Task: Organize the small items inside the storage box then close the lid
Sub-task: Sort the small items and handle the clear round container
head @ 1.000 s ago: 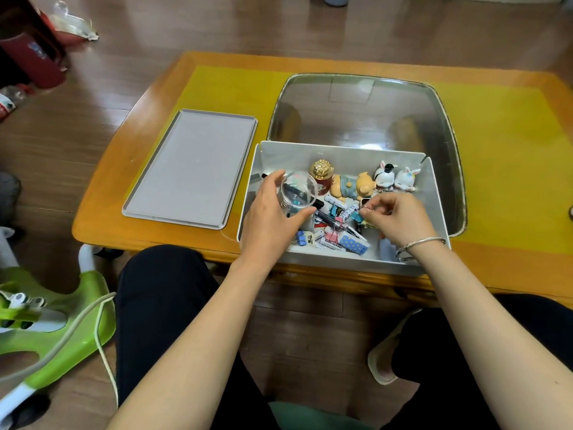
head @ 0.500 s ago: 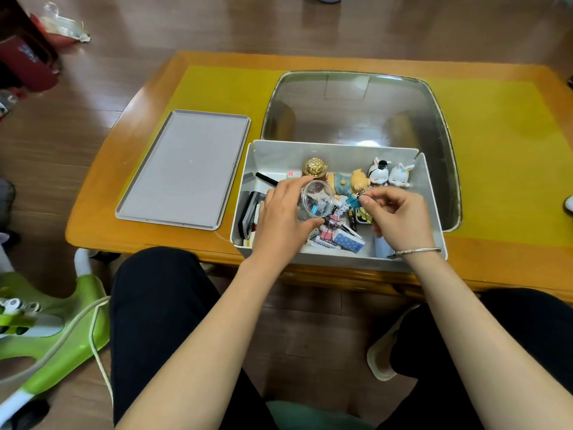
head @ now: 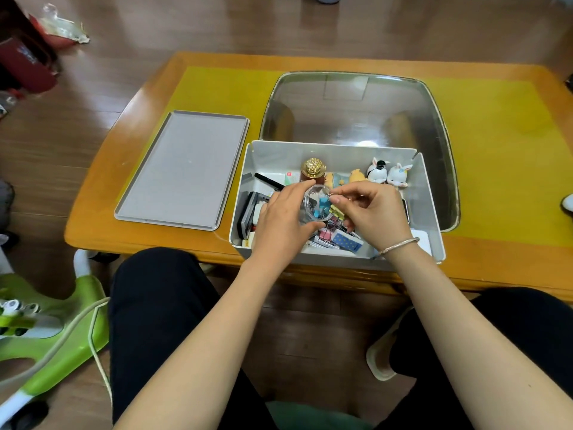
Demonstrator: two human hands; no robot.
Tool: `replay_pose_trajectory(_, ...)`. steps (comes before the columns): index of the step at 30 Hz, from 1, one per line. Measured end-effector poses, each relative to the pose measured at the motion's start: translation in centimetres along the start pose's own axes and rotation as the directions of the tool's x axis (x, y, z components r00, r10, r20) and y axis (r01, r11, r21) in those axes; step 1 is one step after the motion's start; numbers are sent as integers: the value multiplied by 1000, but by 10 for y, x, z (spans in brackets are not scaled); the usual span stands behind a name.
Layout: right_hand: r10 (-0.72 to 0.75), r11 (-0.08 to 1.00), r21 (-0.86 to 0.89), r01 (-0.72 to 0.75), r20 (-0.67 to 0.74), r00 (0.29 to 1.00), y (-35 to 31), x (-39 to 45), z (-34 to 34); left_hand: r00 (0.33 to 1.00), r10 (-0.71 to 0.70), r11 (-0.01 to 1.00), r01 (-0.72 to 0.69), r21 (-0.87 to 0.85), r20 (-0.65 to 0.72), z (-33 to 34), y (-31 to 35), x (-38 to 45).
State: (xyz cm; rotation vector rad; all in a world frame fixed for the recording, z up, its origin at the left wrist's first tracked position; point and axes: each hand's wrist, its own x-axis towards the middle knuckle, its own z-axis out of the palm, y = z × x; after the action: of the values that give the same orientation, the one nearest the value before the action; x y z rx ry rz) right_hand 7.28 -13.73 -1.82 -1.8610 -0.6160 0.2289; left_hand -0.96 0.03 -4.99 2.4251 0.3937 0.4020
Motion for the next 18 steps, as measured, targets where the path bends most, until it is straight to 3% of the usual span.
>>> replay_pose_trajectory(8, 89, 983, 168, -69, -117, 989, 2, 1, -5, 1000, -3, 999, 4, -54, 10, -2, 0, 1)
replay_pose_trajectory(11, 65, 985, 167, -38, -157, 985, 3, 1, -8, 995, -83, 986, 89, -141, 48, -3, 2, 1)
replay_pose_trajectory(14, 41, 980, 197, 0, -199, 979, 2, 1, -8, 982, -156, 978, 168, -122, 103, -5, 6, 2)
replay_pose_trajectory(18, 45, 977, 214, 0, -207, 977, 0, 2, -7, 999, -16, 996, 20, -83, 48, -3, 2, 1)
